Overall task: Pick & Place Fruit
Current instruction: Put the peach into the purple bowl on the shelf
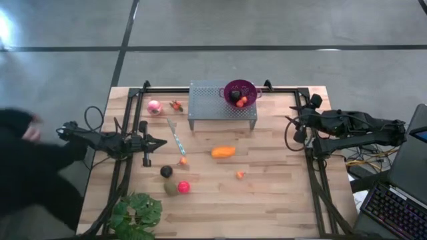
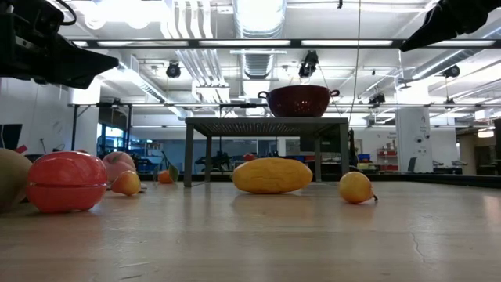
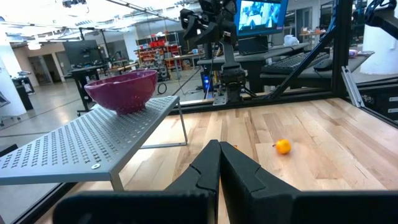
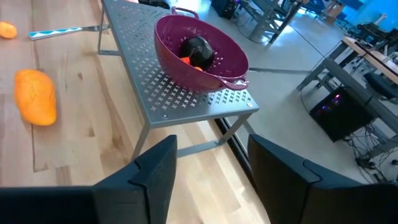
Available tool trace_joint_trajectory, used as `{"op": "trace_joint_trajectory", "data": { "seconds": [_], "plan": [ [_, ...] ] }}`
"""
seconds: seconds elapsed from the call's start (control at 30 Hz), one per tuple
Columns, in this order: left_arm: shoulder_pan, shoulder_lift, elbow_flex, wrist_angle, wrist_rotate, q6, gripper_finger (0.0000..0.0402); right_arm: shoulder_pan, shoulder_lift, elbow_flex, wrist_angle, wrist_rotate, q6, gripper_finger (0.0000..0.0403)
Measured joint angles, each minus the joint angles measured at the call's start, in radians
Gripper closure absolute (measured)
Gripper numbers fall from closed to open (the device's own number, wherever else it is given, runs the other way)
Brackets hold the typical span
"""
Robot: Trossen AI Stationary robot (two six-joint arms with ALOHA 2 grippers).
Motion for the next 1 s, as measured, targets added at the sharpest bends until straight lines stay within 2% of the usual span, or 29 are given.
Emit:
{"op": "trace_joint_trajectory", "data": {
  "seconds": [0.5, 0.6, 0.77, 1.0],
  "plan": [
    [0.0, 0.0, -0.001, 0.008, -0.002, 0.008, 0.039, 0.0, 0.0, 0.0, 0.001, 0.0, 0.002, 0.0186],
    [0.0, 0.001, -0.006, 0.057, -0.001, 0.027, 0.039, 0.0, 0.0, 0.0, 0.001, 0.0, 0.0, 0.0181],
    [0.0, 0.0, -0.005, 0.146, 0.004, -0.076, 0.039, 0.0, 0.0, 0.0, 0.0, 0.0, 0.0, 0.017],
    [0.0, 0.0, -0.004, 0.278, 0.004, -0.085, 0.039, 0.0, 0.0, 0.0, 0.001, 0.0, 0.001, 0.0152]
  ]
}}
